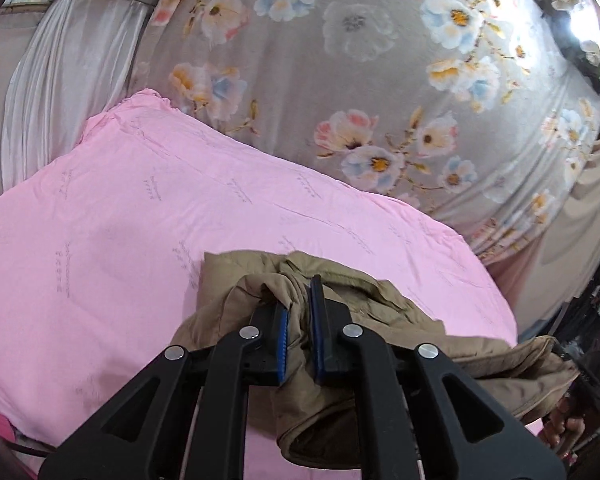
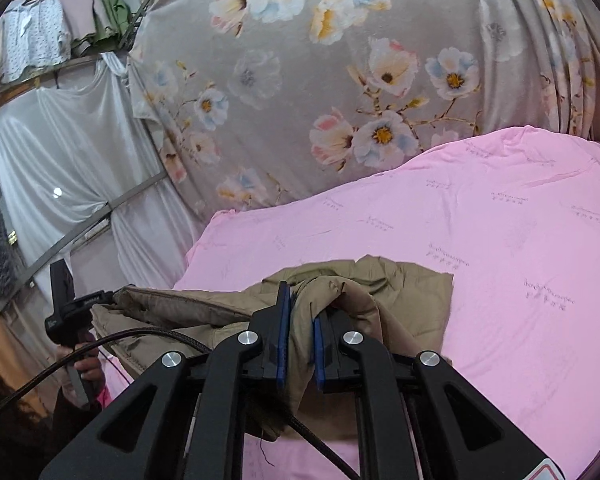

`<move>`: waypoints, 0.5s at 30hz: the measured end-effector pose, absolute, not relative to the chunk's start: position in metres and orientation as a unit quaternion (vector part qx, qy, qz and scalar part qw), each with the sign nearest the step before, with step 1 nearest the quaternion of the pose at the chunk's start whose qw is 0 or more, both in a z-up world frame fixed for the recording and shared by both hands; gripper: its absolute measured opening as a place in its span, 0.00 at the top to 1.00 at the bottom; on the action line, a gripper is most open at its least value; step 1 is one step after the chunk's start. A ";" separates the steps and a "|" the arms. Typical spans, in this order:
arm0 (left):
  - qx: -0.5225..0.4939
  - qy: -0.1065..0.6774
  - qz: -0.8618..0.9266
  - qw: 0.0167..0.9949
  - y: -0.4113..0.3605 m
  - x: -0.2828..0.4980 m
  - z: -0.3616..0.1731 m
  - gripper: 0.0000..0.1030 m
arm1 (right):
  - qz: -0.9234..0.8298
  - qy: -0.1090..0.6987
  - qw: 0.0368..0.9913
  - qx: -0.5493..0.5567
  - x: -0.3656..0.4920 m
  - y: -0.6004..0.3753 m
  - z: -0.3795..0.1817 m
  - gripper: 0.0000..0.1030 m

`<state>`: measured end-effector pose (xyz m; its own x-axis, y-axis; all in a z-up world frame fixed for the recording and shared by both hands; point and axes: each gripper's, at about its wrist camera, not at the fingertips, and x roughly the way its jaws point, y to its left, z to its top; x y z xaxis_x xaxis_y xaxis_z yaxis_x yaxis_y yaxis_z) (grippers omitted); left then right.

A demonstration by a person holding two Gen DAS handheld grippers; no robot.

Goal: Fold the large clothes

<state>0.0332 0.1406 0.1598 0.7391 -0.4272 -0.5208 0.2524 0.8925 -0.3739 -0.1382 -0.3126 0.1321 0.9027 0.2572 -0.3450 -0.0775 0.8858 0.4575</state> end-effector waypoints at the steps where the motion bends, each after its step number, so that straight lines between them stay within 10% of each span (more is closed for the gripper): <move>1: -0.135 0.314 -0.177 0.923 0.134 0.049 0.157 0.91 | 0.080 0.200 0.951 0.224 -0.125 -0.314 0.132 0.91; 10: -0.112 0.353 -0.126 0.920 0.099 0.147 0.118 0.88 | 0.058 0.196 0.944 0.259 -0.056 -0.334 0.129 0.77; 15: -0.118 0.384 -0.098 0.910 0.092 0.180 0.095 0.86 | 0.072 0.153 0.947 0.274 -0.069 -0.333 0.148 0.43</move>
<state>0.1804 0.0917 0.0946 0.6855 -0.2688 -0.6766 0.0875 0.9530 -0.2901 -0.0688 -0.3329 0.1484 0.9431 0.2193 -0.2498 -0.0517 0.8391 0.5415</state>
